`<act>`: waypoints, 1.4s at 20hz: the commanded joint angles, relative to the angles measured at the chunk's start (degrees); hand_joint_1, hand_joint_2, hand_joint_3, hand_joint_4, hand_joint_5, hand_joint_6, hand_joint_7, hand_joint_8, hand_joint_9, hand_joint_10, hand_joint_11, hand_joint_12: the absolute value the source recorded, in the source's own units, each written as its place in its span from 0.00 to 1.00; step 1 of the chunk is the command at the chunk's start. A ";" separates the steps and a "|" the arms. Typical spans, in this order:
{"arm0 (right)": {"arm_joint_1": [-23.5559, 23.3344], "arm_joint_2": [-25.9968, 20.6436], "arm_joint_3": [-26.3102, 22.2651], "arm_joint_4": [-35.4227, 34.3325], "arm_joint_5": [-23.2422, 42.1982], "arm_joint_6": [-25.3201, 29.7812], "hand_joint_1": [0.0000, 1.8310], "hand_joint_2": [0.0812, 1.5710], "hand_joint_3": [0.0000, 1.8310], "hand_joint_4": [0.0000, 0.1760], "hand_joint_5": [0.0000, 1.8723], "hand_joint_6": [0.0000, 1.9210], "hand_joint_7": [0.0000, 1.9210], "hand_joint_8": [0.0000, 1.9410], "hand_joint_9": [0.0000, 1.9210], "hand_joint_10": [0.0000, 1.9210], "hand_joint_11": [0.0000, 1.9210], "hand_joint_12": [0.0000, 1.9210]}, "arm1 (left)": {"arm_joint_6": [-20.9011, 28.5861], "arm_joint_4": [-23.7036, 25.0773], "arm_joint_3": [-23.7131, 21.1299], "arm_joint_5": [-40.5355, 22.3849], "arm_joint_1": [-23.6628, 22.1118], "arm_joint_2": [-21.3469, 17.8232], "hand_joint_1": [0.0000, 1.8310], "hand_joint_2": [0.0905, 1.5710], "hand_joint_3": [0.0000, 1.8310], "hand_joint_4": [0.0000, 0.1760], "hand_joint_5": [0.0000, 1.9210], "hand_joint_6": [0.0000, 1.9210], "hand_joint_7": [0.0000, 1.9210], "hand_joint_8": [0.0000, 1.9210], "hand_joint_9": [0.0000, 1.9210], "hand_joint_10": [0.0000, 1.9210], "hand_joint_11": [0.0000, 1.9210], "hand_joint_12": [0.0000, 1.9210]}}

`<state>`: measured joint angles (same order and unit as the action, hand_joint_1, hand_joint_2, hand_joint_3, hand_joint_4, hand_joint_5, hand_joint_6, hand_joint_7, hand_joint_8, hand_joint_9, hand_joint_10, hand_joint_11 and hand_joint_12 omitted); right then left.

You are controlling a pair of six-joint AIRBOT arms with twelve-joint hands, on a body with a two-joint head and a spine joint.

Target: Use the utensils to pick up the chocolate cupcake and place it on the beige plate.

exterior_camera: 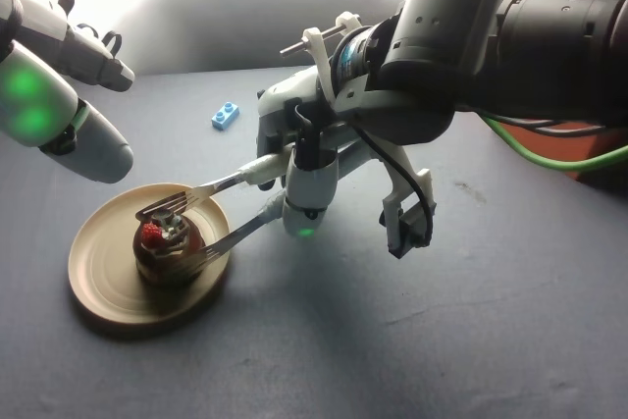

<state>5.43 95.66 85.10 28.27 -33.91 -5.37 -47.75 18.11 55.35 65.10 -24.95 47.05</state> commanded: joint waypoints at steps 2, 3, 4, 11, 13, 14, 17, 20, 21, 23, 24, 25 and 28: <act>-0.40 -0.43 -0.14 1.19 3.80 0.10 0.60 0.63 0.00 0.00 0.36 0.00 0.36 0.10 0.28 0.37 0.18 0.66 | 0.00 1.48 0.28 -3.24 -0.67 -0.16 0.12 0.69 0.00 0.00 0.03 0.00 0.05 0.00 0.05 0.00 0.00 0.10; -0.42 -0.50 -0.16 1.19 3.80 0.10 0.61 0.63 0.00 0.00 0.36 0.00 0.36 0.09 0.28 0.36 0.19 0.65 | 0.00 1.48 0.28 -3.24 -0.67 -0.16 0.12 0.69 0.00 0.00 0.03 0.00 0.05 0.00 0.05 0.00 0.00 0.10; -0.42 -0.57 -0.18 1.18 3.80 0.10 0.61 0.63 0.00 0.00 0.36 0.00 0.36 0.09 0.28 0.36 0.19 0.65 | 0.00 1.48 0.28 -3.24 -0.67 -0.16 0.13 0.69 0.00 0.00 0.03 0.00 0.05 0.00 0.05 0.00 0.00 0.12; -1.14 -1.22 -0.56 1.17 3.95 0.13 0.60 0.62 0.00 0.00 0.36 0.00 0.37 0.08 0.28 0.37 0.19 0.66 | 0.00 1.48 0.28 -3.24 -0.67 -0.16 0.11 0.69 0.00 0.00 0.02 0.00 0.04 0.00 0.05 0.00 0.00 0.09; -1.65 -1.41 -0.92 1.17 4.07 0.14 0.61 0.62 0.00 0.00 0.37 0.00 0.38 0.08 0.29 0.38 0.19 0.66 | 0.00 1.48 0.28 -3.24 -0.67 -0.16 0.12 0.69 0.00 0.00 0.02 0.00 0.04 0.00 0.04 0.00 0.00 0.09; -1.86 -1.50 -1.10 1.17 4.09 0.15 0.61 0.61 0.00 0.00 0.37 0.00 0.38 0.08 0.29 0.38 0.19 0.66 | 0.00 1.48 0.28 -3.24 -0.67 -0.16 0.12 0.69 0.00 0.00 0.02 0.00 0.04 0.00 0.04 0.00 0.00 0.09; -2.70 -1.81 -1.62 1.17 4.59 0.55 0.60 0.63 0.00 0.00 0.35 0.00 0.36 0.07 0.27 0.37 0.18 0.66 | 0.00 1.48 0.27 -3.24 -0.67 -0.16 0.12 0.68 0.00 0.00 0.03 0.00 0.05 0.00 0.05 0.00 0.00 0.11; -2.98 -2.04 -2.03 1.17 4.28 0.61 0.59 0.62 0.00 0.00 0.34 0.00 0.36 0.07 0.27 0.37 0.17 0.66 | 0.00 1.48 0.28 -3.24 -0.67 -0.16 0.12 0.69 0.00 0.00 0.02 0.00 0.03 0.00 0.04 0.00 0.00 0.07; -3.20 -2.51 -2.69 1.17 4.50 0.66 0.59 0.62 0.00 0.00 0.34 0.00 0.36 0.07 0.27 0.37 0.17 0.66 | 0.00 1.48 0.28 -3.24 -0.67 -0.16 0.12 0.69 0.00 0.00 0.02 0.00 0.03 0.00 0.03 0.00 0.00 0.07; -3.59 -3.71 -4.40 1.17 4.52 0.64 0.59 0.62 0.00 0.00 0.35 0.00 0.37 0.06 0.27 0.37 0.17 0.67 | 0.00 1.48 0.29 -3.24 -0.67 -0.16 0.11 0.69 0.00 0.00 0.01 0.00 0.03 0.00 0.03 0.00 0.00 0.06; -3.99 -5.24 -6.22 1.18 4.61 0.65 0.59 0.62 0.00 0.00 0.35 0.00 0.37 0.06 0.27 0.37 0.17 0.67 | 0.00 1.48 0.30 -3.24 -0.67 -0.16 0.11 0.69 0.00 0.00 0.01 0.00 0.03 0.00 0.04 0.00 0.00 0.06; -4.25 -6.30 -7.56 1.19 4.80 0.75 0.60 0.62 0.00 0.00 0.35 0.00 0.37 0.06 0.27 0.38 0.17 0.67 | 0.00 1.48 0.30 -3.24 -0.67 -0.16 0.11 0.69 0.00 0.00 0.02 0.00 0.04 0.00 0.04 0.00 0.00 0.08; -5.13 -11.35 -12.93 1.26 5.57 1.15 0.60 0.62 0.00 0.00 0.35 0.00 0.37 0.06 0.27 0.37 0.17 0.65 | 0.00 1.48 0.30 -3.24 -0.67 -0.17 0.11 0.69 0.00 0.00 0.02 0.00 0.04 0.00 0.04 0.00 0.00 0.06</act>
<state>1.41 83.94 71.55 28.32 -32.45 -4.69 -47.75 18.13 55.35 65.12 -24.95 47.05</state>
